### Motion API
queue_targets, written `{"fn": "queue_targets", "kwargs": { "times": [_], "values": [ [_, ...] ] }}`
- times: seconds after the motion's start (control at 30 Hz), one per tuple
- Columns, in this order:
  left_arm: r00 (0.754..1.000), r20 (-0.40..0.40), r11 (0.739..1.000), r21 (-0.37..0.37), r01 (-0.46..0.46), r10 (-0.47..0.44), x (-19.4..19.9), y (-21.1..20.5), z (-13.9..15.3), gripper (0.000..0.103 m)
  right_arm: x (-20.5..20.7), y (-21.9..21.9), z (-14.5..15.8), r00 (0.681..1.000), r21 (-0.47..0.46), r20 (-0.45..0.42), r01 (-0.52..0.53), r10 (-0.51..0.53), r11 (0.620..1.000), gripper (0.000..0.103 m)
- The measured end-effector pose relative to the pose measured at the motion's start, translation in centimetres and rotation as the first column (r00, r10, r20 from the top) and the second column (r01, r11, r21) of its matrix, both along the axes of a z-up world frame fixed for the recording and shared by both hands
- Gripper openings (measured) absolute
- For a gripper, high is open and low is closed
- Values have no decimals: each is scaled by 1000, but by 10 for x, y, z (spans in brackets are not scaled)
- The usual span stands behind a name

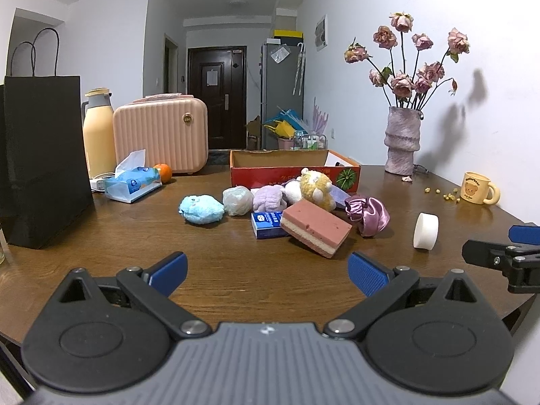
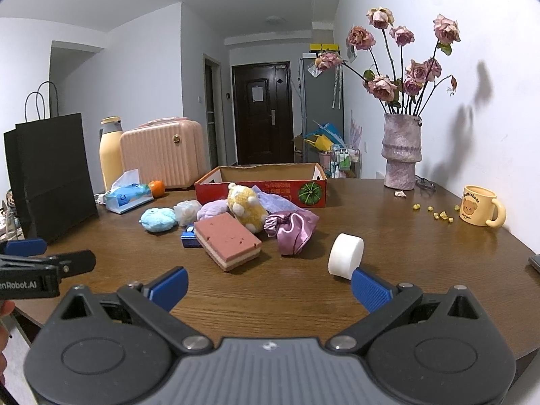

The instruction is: Organize soft objects

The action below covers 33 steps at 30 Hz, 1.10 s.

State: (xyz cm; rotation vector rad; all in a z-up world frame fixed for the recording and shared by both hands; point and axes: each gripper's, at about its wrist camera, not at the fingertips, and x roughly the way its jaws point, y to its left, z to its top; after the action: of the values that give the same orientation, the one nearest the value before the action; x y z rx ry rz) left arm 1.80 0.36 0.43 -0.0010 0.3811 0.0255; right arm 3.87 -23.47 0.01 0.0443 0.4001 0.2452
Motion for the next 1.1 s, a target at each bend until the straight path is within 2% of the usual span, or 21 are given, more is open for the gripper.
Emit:
{"fn": "queue_targets", "kwargs": {
  "times": [1.1],
  "values": [
    [994,-108,1000,-21,8,-10,84,-1,-22,103,84,-10,-24,993,8,-119,24,-22,1000,103]
  ]
}}
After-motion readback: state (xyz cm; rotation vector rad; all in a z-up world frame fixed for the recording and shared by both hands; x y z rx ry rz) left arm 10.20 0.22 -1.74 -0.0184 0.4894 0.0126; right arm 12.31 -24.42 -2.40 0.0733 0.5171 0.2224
